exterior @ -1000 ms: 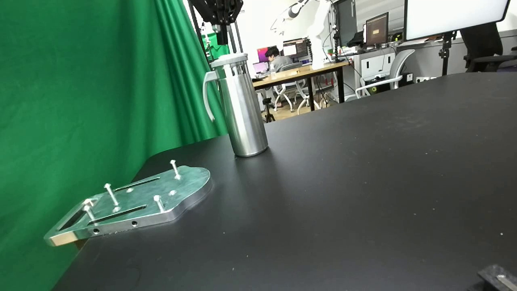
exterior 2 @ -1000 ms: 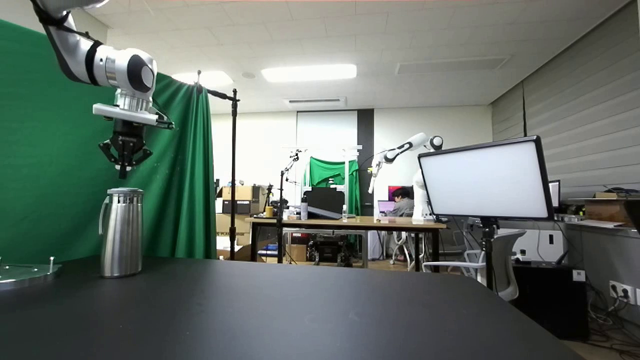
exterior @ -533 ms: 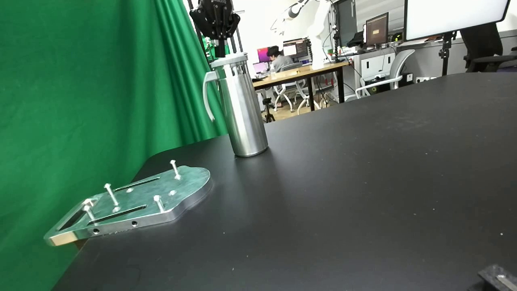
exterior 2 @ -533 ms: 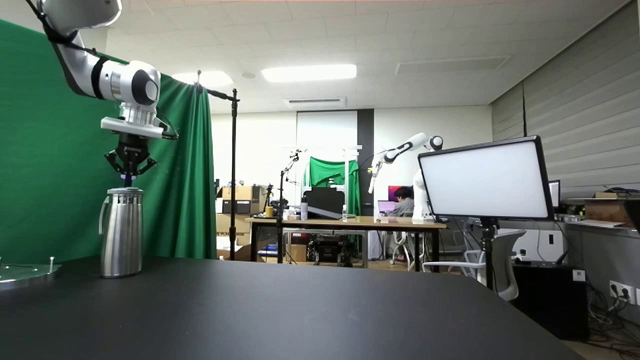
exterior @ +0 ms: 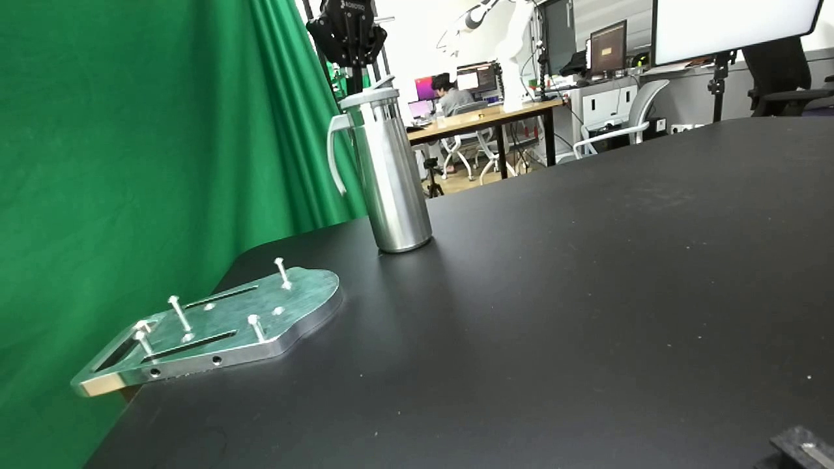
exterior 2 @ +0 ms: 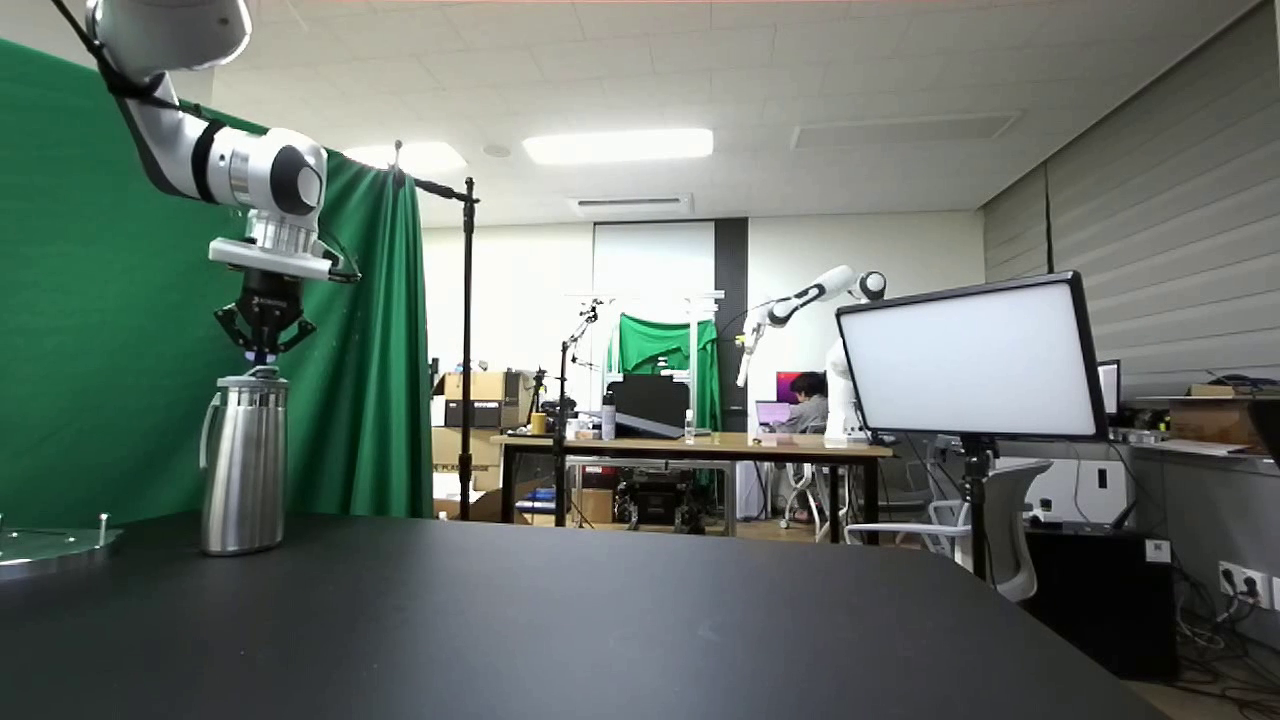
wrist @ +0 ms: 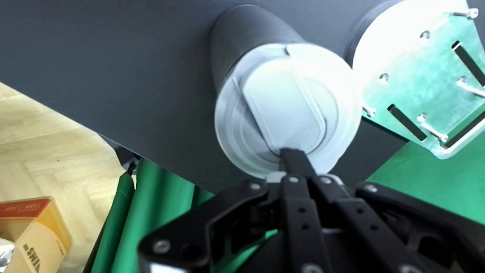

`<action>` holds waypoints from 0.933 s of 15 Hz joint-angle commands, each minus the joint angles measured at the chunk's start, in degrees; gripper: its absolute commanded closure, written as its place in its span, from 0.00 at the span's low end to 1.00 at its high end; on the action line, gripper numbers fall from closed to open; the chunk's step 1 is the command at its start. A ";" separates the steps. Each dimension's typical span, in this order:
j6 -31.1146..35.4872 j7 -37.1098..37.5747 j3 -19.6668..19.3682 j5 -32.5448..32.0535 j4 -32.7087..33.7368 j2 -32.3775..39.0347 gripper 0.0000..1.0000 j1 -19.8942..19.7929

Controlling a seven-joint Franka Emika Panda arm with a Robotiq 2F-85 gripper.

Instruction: Open the flask

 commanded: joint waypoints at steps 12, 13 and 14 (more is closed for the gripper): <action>-12.45 0.87 0.49 2.04 12.21 4.23 1.00 0.33; -11.82 0.90 0.62 2.62 11.59 3.12 1.00 0.07; -11.32 1.07 0.61 3.06 11.20 2.15 1.00 -0.09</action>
